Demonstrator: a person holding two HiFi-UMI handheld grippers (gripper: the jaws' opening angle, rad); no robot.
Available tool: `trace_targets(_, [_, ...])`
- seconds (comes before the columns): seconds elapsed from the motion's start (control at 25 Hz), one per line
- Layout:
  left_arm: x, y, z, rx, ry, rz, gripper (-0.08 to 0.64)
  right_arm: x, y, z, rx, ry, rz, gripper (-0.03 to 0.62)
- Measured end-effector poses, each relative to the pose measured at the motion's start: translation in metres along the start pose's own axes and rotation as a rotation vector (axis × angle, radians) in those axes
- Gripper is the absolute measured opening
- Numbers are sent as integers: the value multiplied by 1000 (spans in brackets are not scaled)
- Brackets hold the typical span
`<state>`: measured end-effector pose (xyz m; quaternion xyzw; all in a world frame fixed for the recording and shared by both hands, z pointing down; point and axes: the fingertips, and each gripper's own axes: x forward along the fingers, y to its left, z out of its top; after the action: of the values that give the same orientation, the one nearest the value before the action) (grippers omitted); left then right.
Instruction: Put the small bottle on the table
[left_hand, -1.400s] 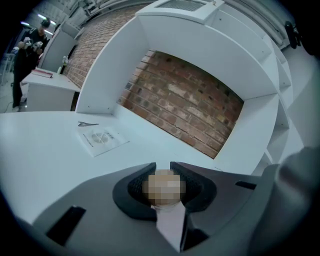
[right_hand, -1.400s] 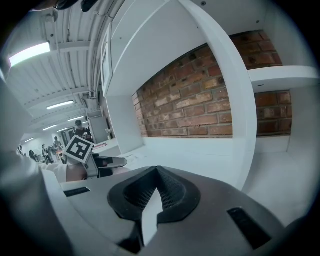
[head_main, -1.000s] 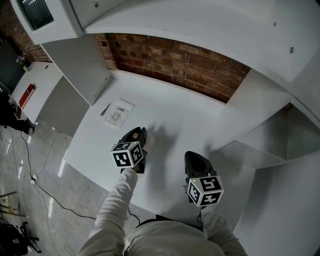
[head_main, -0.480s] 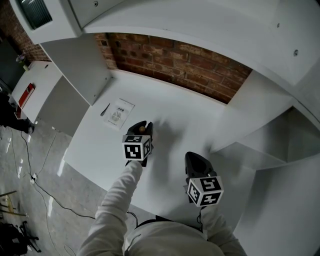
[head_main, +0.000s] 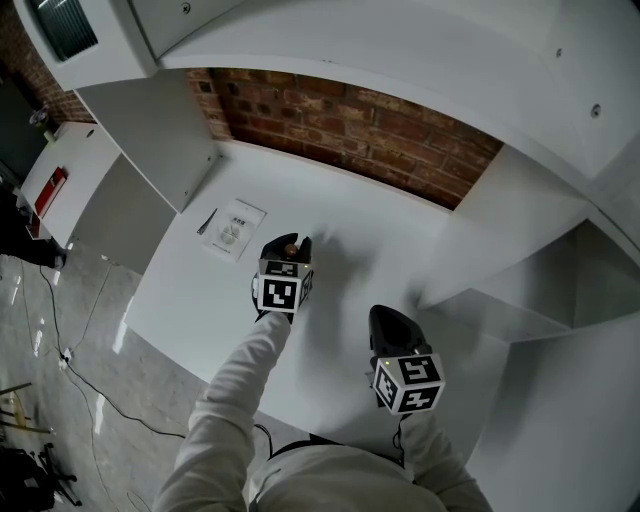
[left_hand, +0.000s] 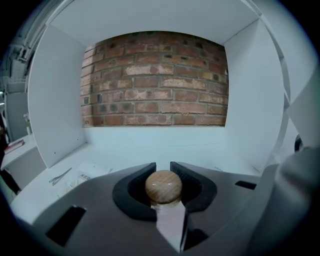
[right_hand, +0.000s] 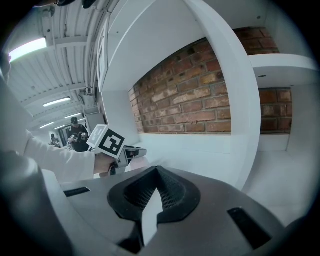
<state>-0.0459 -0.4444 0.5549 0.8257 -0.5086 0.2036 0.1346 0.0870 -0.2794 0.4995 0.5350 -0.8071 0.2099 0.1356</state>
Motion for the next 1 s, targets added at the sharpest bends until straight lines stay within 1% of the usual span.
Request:
trace_targets(0.12, [6, -1, 2, 24, 16, -1, 101, 0, -1, -1, -3, 4, -2, 28])
trace_targets(0.28, [22, -2, -2, 30, 31, 13, 101, 2, -1, -1, -1, 5, 3, 28])
trace_targets(0.64, [36, 4, 10, 87, 36, 31, 103, 1, -5, -1, -3, 7, -3, 28])
trace_targets(0.72, [40, 6, 11, 88, 37, 36, 103, 1, -7, -1, -2, 8, -5, 28])
trace_targets(0.84, [51, 9, 1, 67, 46, 28, 103, 2, -8, -2, -2, 10, -6, 28])
trace_targets(1.0, [55, 12, 0, 75, 34, 29, 106, 3, -7, -4, -3, 16, -5, 28])
